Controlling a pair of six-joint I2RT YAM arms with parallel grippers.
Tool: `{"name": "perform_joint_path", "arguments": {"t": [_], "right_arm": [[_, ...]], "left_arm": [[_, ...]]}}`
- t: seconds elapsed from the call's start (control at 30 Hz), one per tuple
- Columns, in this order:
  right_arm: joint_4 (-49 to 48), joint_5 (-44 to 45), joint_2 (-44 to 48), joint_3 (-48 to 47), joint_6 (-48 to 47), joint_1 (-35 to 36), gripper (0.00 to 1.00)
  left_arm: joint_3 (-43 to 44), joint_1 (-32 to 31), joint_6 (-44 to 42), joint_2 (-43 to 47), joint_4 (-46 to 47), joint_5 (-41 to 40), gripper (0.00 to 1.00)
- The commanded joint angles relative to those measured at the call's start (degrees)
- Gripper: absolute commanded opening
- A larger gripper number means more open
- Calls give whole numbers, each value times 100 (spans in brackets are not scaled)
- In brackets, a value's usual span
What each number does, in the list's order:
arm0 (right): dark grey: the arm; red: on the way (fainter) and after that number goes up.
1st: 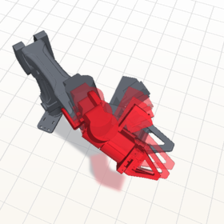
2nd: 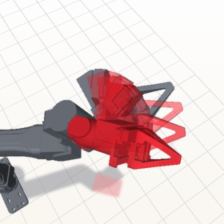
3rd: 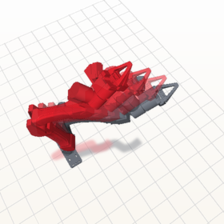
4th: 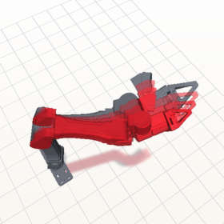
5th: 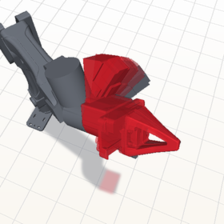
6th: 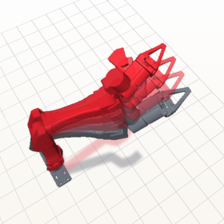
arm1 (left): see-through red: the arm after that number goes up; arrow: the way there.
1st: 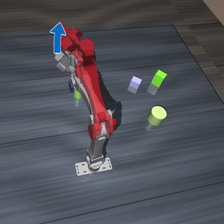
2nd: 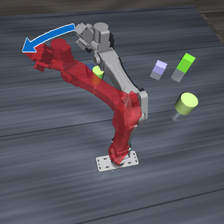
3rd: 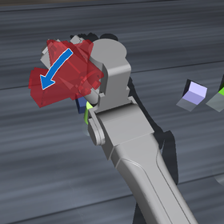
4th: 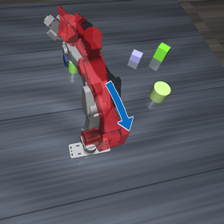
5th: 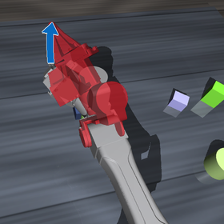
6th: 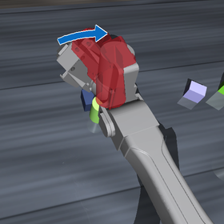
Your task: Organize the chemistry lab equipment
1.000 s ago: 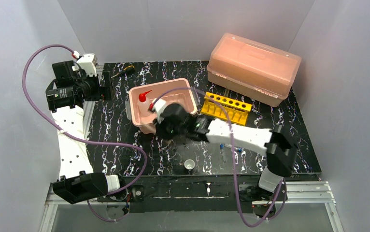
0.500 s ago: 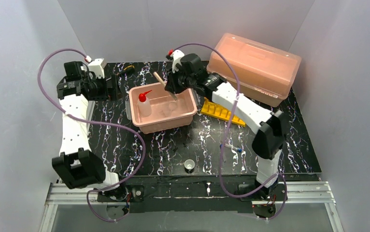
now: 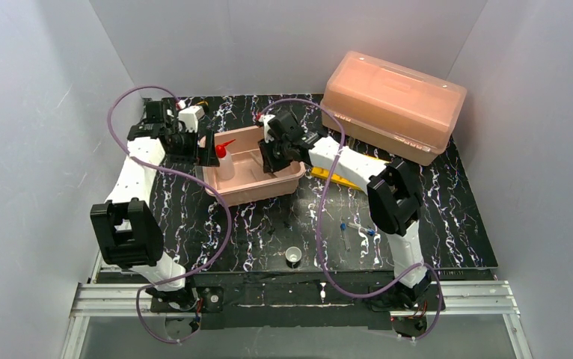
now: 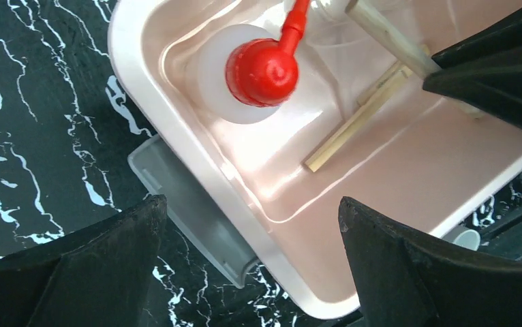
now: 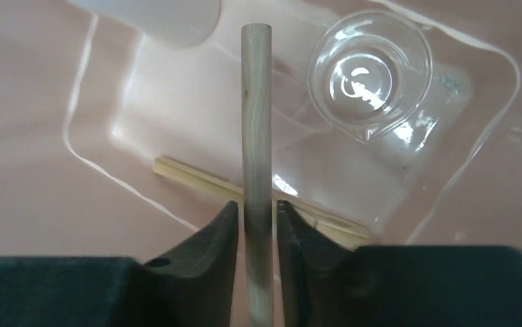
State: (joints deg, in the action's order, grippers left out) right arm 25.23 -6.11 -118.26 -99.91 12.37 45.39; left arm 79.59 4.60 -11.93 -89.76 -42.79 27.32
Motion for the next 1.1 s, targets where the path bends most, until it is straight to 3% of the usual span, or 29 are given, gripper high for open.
{"name": "perform_joint_path", "arguments": {"t": [0.0,0.13,0.47,0.73,0.87,0.97,1.07], "right_arm": [[-302,-98,328,611,125,14,46],[-471,-236,674,1116,338,29,52],[-696,-570,1442,1952,726,467,53],[-524,-215,1798,1506,509,505,59],[-462,-55,2179,1218,431,487,64],[-458,33,2670,1339,399,503,66],[-433,206,3321,1769,398,570,66]], "left_arm": [[-346,-28,-157,-48,318,-224,94],[-632,-92,-418,-20,417,-354,89],[-979,-144,-938,525,229,-1045,85],[-1163,-144,-825,1365,-376,-749,84],[-1268,-140,-713,1803,-463,-681,90],[-869,-141,-639,1968,-635,-597,98],[-357,-138,-575,2106,-828,-520,98]]}}
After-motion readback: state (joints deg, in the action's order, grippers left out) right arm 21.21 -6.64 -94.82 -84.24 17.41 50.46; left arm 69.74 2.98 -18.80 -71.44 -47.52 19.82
